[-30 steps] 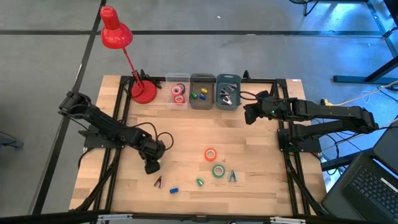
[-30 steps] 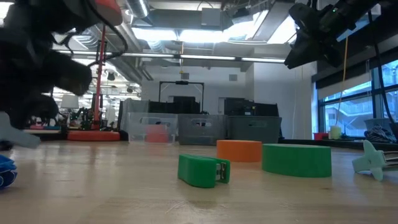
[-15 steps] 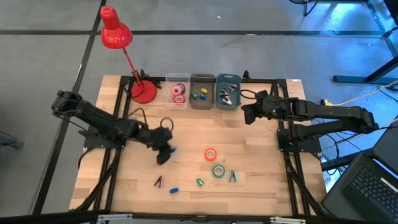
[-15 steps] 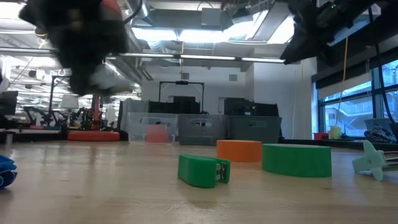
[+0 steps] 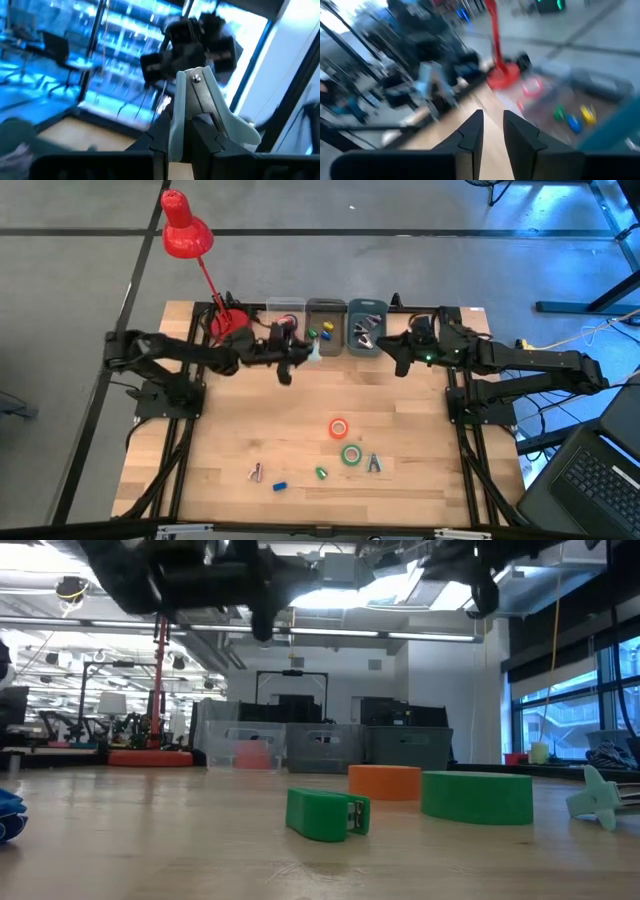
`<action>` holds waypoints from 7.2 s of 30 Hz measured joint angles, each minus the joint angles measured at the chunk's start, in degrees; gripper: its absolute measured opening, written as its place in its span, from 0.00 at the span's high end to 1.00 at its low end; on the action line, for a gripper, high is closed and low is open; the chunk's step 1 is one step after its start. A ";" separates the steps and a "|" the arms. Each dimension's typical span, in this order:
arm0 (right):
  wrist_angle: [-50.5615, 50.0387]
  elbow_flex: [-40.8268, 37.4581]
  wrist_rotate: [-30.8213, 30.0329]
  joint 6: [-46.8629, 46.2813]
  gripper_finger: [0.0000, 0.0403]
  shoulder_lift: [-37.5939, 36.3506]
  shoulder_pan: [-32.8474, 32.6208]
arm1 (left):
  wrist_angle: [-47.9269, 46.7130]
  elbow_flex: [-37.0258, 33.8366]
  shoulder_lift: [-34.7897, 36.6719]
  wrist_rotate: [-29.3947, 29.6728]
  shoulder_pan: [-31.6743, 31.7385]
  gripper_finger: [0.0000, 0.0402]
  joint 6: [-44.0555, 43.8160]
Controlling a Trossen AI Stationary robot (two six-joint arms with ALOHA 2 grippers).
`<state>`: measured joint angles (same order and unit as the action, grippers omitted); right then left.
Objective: Pick and place Stapler, Stapler remover, tape
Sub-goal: Put the left light blue staple remover into the blue bin
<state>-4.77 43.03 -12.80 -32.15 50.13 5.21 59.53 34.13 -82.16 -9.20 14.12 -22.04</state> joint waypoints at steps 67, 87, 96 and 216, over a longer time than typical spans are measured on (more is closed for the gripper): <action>13.29 0.00 12.75 1.30 0.81 2.25 0.99 | 4.91 39.87 -32.97 -32.79 13.29 0.92 -14.27; 12.70 0.00 11.46 0.73 0.81 2.21 1.42 | 4.93 39.87 -32.97 -28.75 12.06 0.92 -10.72; 12.92 0.02 10.85 -0.41 0.81 2.95 1.44 | 3.09 40.63 -32.95 -23.00 9.40 0.92 -7.16; -38.14 26.22 28.75 33.99 1.00 49.99 40.81 | -72.19 39.82 1.98 8.28 -2.66 0.24 15.31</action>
<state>-42.91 69.25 15.95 1.84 100.12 46.02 -12.66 73.95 -80.19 -0.91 11.46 -6.74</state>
